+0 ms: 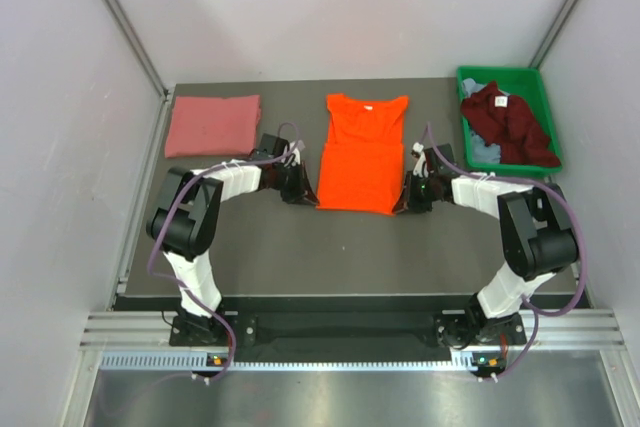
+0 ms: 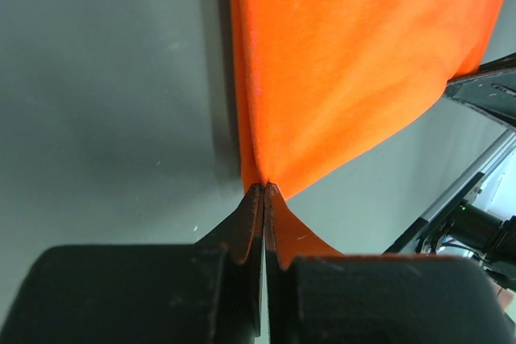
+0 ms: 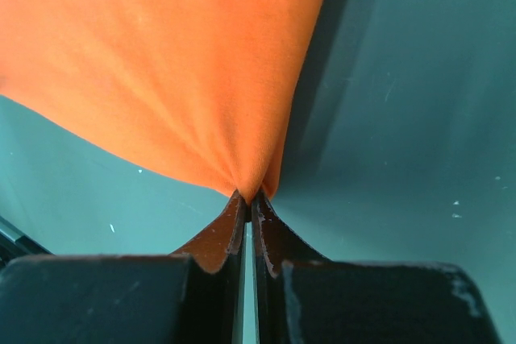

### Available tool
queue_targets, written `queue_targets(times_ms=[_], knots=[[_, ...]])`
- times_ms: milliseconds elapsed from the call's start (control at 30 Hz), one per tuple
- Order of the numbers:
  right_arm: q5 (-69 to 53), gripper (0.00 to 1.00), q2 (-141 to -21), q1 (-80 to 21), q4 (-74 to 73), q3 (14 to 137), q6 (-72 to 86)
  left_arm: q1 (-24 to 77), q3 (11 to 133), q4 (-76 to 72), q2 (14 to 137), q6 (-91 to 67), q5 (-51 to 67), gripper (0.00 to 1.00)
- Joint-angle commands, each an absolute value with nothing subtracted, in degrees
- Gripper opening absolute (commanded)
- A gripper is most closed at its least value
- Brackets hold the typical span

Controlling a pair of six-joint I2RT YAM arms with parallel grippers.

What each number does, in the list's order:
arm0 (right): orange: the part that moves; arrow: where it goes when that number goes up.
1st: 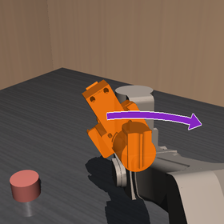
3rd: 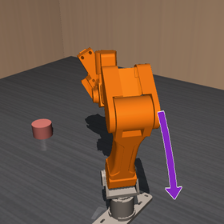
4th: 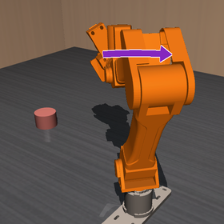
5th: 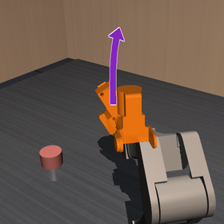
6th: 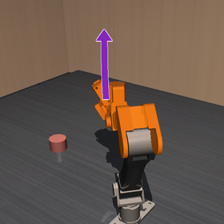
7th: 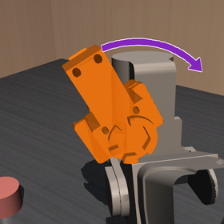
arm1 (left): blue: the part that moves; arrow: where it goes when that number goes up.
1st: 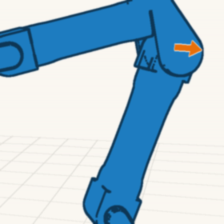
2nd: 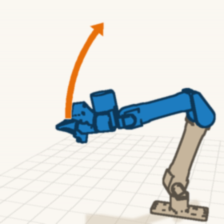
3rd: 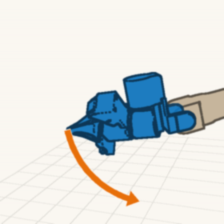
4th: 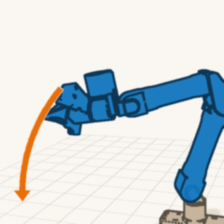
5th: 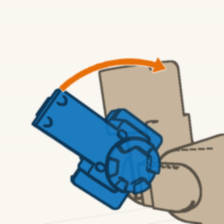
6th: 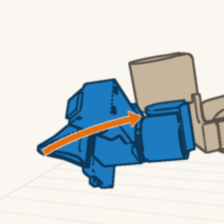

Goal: Fold and stack the t-shirts
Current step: Fold the tshirt

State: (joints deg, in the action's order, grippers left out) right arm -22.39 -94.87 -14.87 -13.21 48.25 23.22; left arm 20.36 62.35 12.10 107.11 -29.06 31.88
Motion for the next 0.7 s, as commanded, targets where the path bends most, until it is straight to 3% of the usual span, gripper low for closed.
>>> queue_targets(times_ms=[0,667], knots=[[-21.36,0.0,-92.64,-14.06,-12.66,47.2,22.76,20.83,60.04,9.15,103.98,-30.23,32.08,0.0],[-20.39,0.02,-87.19,-14.24,-10.02,39.82,22.85,21.53,58.71,10.54,103.27,-29.62,30.59,0.0]])
